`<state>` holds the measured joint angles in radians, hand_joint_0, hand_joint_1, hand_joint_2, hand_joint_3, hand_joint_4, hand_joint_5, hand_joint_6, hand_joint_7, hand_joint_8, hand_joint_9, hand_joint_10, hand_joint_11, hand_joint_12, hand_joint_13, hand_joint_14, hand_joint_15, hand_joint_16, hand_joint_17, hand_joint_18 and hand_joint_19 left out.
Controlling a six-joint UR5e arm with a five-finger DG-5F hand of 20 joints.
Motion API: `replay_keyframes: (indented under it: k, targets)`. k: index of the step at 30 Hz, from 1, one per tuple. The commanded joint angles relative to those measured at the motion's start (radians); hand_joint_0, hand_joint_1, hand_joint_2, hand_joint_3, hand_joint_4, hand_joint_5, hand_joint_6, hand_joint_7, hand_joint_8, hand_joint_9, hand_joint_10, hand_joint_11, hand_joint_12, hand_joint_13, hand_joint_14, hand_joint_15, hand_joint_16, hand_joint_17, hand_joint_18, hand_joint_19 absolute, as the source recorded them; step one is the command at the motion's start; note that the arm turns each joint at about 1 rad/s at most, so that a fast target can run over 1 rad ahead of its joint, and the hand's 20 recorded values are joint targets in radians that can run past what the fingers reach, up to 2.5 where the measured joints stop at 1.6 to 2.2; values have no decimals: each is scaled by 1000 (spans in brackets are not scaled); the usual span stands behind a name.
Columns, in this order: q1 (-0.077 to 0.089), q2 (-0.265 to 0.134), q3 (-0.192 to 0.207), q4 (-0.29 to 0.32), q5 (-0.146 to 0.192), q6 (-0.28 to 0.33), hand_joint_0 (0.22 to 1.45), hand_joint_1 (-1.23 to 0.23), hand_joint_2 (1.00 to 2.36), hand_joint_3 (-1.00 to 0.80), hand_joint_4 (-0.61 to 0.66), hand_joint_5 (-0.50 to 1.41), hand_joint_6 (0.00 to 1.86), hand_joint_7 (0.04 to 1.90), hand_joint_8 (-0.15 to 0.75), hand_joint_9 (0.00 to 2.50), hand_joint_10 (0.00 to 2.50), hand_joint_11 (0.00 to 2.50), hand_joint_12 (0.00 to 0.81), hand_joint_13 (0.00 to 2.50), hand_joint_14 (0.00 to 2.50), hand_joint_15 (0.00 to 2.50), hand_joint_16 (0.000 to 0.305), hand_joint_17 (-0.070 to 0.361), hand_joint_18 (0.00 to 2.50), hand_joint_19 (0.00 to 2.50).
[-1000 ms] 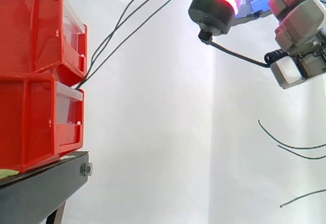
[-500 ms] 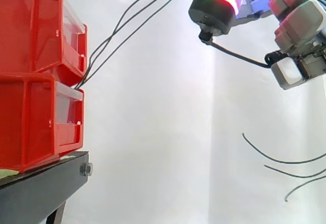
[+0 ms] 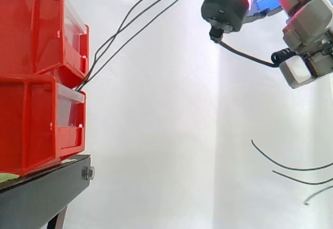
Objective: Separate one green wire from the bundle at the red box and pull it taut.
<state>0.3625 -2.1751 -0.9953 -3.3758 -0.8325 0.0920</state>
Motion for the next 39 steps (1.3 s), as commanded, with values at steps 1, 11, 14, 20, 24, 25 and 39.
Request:
replay_keyframes:
  k: [1, 11, 14, 20, 24, 25, 39]
  targets:
    - [0, 0, 1, -2, 0, -2, 582, -671, 1013, -323, 56, -126, 850, 1102, 272, 1499, 27, 957, 331, 1254, 32, 899, 43, 97, 866, 725]
    - [0, 0, 1, 1, 1, -3, 563, -668, 1017, -247, 73, -127, 893, 1045, 272, 1468, 27, 941, 337, 1175, 29, 873, 42, 95, 864, 714]
    - [0, 0, 6, -4, 1, -2, 515, -519, 1001, -485, 86, -123, 866, 1014, 271, 1443, 26, 912, 350, 1138, 29, 831, 45, 102, 846, 702]
    - [-10, 0, 12, -23, 1, 0, 528, -367, 1000, -497, 78, -121, 834, 1006, 266, 1424, 27, 883, 344, 1117, 29, 822, 45, 100, 819, 709]
    - [-16, 0, 12, -40, 3, 0, 550, -469, 1005, -430, 76, -121, 829, 1029, 260, 1424, 28, 892, 342, 1117, 29, 829, 43, 97, 808, 718]
    - [-17, 0, 12, -46, 6, 2, 548, -507, 1006, -418, 76, -120, 829, 1032, 262, 1426, 27, 883, 342, 1119, 29, 832, 43, 98, 807, 717]
    - [-27, 0, 12, -56, 15, -3, 554, -591, 1008, -389, 82, -116, 835, 1052, 258, 1441, 28, 907, 339, 1137, 28, 842, 43, 97, 808, 727]
